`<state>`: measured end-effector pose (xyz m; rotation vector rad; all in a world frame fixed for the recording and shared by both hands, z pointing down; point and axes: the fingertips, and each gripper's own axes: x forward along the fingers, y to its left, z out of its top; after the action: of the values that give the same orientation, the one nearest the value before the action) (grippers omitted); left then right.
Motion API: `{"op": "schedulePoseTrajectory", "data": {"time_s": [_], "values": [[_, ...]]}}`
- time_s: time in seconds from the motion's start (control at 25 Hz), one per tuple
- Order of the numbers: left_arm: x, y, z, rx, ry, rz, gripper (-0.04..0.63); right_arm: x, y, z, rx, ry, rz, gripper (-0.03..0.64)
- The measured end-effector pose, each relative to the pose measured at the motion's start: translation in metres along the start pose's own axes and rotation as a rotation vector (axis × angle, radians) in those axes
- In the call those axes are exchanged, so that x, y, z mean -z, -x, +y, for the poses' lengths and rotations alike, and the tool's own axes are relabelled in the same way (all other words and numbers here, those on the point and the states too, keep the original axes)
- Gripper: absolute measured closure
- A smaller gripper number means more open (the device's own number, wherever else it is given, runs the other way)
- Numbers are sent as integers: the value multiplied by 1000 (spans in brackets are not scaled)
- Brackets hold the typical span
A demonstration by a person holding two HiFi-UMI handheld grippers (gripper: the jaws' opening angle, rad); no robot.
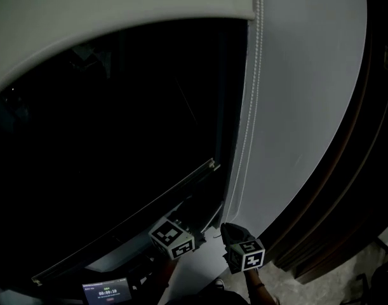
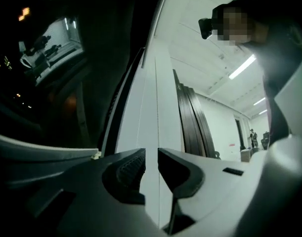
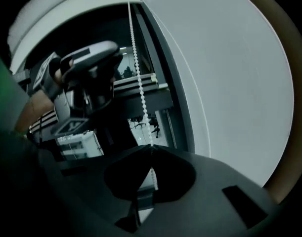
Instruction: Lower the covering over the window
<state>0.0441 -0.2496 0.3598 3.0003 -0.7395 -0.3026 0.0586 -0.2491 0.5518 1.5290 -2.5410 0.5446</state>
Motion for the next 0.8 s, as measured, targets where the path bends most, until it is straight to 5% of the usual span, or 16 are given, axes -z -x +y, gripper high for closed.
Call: {"op": "schedulePoseTrajectory", "data": {"time_s": [0.24,0.4,0.8], "values": [[-26,-29,-25,124,-37,-26,509,8,-2,2,5,26,33,604],[-29,-30,-24,124,-39,-27,575,11,1,4,-5,-31,15,606],[-28,-35,-21,119,-69,-42,575,12,2,13,-41,-37,1,605]]}}
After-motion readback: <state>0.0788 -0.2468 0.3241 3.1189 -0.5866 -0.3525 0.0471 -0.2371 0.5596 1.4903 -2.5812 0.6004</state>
